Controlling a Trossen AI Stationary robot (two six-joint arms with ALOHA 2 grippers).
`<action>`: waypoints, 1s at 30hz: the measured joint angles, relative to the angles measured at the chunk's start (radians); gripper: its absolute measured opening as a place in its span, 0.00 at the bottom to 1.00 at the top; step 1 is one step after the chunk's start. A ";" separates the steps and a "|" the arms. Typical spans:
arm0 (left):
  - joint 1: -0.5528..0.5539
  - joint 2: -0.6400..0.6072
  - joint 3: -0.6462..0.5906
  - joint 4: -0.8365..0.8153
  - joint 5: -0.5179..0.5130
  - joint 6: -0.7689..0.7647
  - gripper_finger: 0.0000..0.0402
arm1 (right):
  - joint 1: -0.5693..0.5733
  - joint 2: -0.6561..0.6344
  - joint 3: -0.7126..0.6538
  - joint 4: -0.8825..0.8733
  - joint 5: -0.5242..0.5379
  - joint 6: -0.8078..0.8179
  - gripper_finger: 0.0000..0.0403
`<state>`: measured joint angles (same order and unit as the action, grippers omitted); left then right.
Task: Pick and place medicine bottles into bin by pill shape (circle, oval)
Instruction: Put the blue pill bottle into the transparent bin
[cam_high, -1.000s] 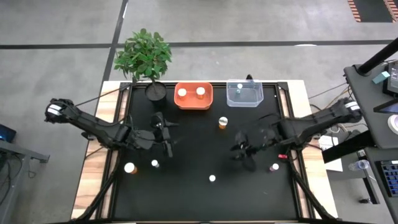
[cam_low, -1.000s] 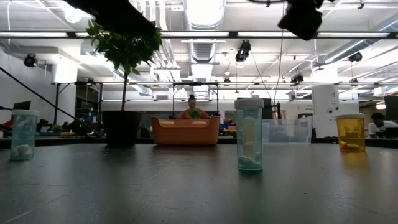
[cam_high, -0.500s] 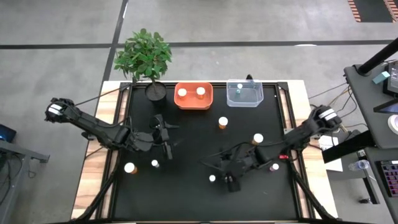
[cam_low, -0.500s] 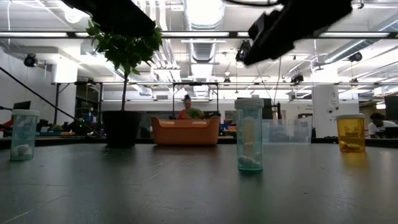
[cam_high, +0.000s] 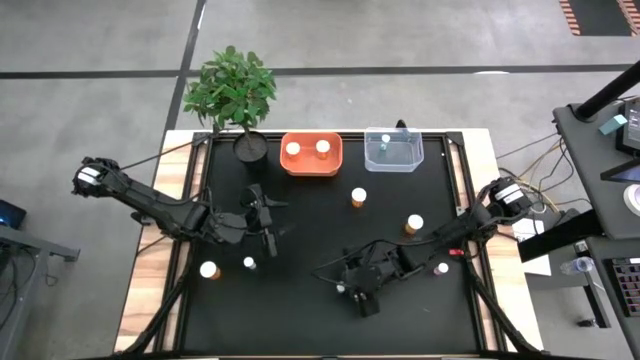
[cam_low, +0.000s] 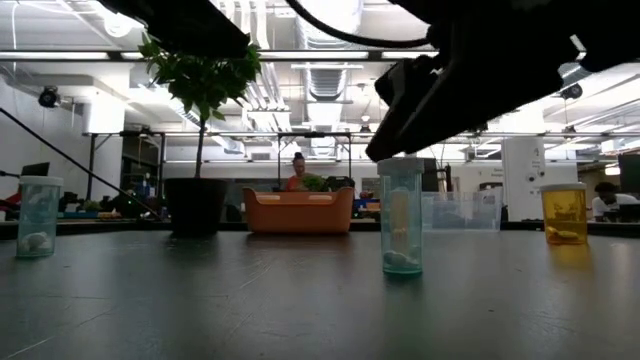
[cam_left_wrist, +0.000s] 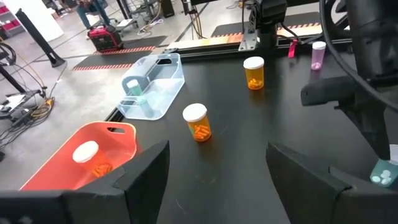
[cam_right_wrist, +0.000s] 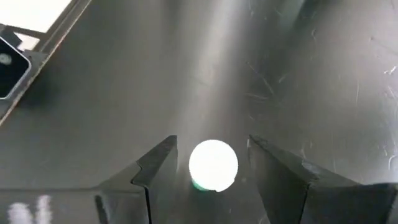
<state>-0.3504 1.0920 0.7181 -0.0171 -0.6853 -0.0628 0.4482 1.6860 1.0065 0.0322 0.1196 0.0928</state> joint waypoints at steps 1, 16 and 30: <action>0.000 0.000 0.000 0.000 0.000 0.000 0.62 | -0.002 0.006 0.000 -0.001 -0.010 0.000 0.46; 0.000 0.000 0.001 0.001 0.000 0.000 0.62 | -0.004 0.024 0.000 0.010 -0.025 0.001 0.30; 0.002 0.000 0.020 0.030 -0.003 0.057 0.62 | -0.029 -0.051 -0.002 -0.043 0.009 -0.001 0.32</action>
<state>-0.3481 1.0920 0.7383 0.0131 -0.6884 -0.0056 0.4191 1.6346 1.0050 -0.0105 0.1287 0.0923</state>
